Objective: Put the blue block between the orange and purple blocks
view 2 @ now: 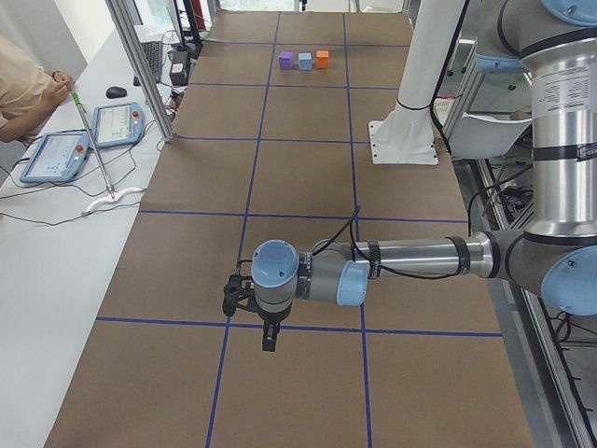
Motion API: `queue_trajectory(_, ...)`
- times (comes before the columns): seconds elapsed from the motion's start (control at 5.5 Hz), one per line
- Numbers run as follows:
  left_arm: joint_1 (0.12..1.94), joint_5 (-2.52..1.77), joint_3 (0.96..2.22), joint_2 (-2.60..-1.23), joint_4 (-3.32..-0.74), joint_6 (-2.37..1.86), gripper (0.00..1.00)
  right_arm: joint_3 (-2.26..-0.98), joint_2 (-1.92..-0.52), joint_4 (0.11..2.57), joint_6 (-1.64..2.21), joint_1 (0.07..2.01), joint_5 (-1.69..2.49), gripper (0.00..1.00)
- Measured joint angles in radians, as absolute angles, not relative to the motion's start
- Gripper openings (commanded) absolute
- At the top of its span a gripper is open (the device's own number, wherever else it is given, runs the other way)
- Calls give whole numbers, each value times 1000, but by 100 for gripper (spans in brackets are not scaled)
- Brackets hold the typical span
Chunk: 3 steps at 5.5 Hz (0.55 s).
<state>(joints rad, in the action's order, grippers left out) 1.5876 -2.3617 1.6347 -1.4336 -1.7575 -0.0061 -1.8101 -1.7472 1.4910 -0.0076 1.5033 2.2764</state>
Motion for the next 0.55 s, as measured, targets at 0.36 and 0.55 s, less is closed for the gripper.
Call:
queue_trajectory(0.36, 1588, -2362, 1634, -1425, -1758, -6, 100, -1811, -1748, 1491, -8, 1503, 2276, 100)
queue_trajectory(0.55, 1588, -2362, 1635, -1424, -1758, -6, 100, -1813, -1748, 1491, -8, 1503, 2277, 100)
